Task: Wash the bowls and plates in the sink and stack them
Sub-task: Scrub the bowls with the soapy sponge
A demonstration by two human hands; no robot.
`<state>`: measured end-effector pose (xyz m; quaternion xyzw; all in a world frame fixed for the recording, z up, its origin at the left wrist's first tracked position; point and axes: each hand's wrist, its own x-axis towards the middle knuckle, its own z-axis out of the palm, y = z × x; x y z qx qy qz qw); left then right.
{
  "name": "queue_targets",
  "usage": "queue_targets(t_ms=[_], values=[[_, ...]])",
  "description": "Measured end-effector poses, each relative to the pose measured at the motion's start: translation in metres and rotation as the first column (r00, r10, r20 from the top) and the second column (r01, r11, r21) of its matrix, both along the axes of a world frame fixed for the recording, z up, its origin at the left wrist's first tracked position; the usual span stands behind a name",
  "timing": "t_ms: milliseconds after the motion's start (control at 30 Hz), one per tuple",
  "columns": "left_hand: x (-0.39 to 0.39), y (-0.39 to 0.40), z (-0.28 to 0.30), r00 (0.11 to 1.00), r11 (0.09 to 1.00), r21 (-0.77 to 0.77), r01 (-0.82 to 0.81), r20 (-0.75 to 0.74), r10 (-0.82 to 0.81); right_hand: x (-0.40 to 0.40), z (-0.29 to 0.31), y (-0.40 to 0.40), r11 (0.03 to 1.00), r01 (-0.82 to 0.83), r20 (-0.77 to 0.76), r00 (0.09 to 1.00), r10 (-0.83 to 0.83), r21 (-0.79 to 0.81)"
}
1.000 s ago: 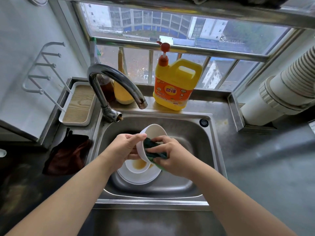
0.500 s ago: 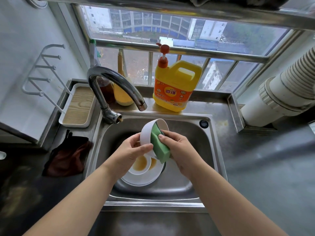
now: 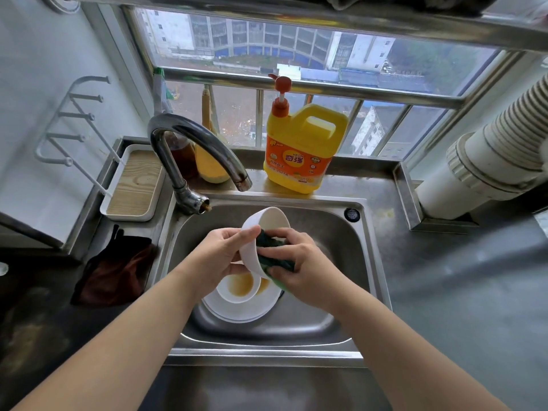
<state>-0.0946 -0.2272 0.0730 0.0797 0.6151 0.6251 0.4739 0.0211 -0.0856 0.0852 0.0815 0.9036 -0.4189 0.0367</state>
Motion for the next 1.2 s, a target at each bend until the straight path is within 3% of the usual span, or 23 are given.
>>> queue_targets(t_ms=[67,167,333,467,567,667,733,800,867,933,1033,1133,1200], values=[[0.001,0.002,-0.001,1.0,1.0,-0.02,0.016,0.005,-0.016,-0.001,0.002,0.001,0.999,0.045,-0.014,0.999,-0.046,-0.03],[0.002,0.001,-0.005,0.999,0.999,0.036,0.008,0.04,-0.009,-0.004,0.005,0.0,0.937,0.242,0.026,0.969,-0.244,-0.251],[0.017,0.001,-0.016,0.999,0.994,0.103,-0.034,0.01,0.033,-0.009,0.004,0.001,0.595,0.482,0.27,0.87,-0.413,-0.643],[0.025,0.002,-0.021,0.996,0.985,0.156,-0.074,-0.027,0.08,-0.01,0.002,-0.003,0.514,0.486,0.307,0.865,-0.397,-0.707],[0.021,0.0,-0.017,0.997,0.977,0.196,-0.079,0.0,0.081,-0.007,0.002,-0.006,0.619,0.417,0.228,0.903,-0.363,-0.666],[0.011,-0.004,-0.011,0.997,0.979,0.189,-0.071,0.029,0.066,-0.004,0.002,-0.005,0.842,0.26,0.086,0.964,-0.25,-0.473],[0.006,-0.006,-0.005,0.999,0.989,0.143,-0.034,0.004,0.034,-0.002,0.001,-0.002,0.941,0.157,0.023,0.987,-0.157,-0.301],[0.005,-0.005,0.0,0.999,0.998,0.058,-0.007,-0.034,0.009,-0.003,-0.001,0.002,0.983,0.077,-0.01,0.997,-0.079,-0.166],[0.006,-0.002,0.0,0.998,1.0,-0.018,-0.004,-0.057,0.003,-0.004,0.001,0.001,0.975,0.109,0.016,0.994,-0.108,-0.193],[0.008,0.002,0.001,0.997,0.999,-0.038,0.015,-0.072,-0.018,-0.006,0.002,-0.002,0.914,0.241,0.076,0.971,-0.228,-0.328],[0.01,0.003,-0.003,0.994,0.998,0.035,0.051,-0.093,-0.048,-0.01,0.002,-0.007,0.712,0.418,0.192,0.905,-0.38,-0.564],[0.014,-0.002,-0.011,0.985,0.994,0.092,0.054,-0.17,-0.038,-0.013,0.005,-0.008,0.531,0.497,0.303,0.859,-0.412,-0.687],[0.016,-0.005,-0.014,0.989,0.992,0.127,0.016,-0.146,0.003,-0.014,0.006,-0.008,0.454,0.501,0.336,0.854,-0.398,-0.736]])
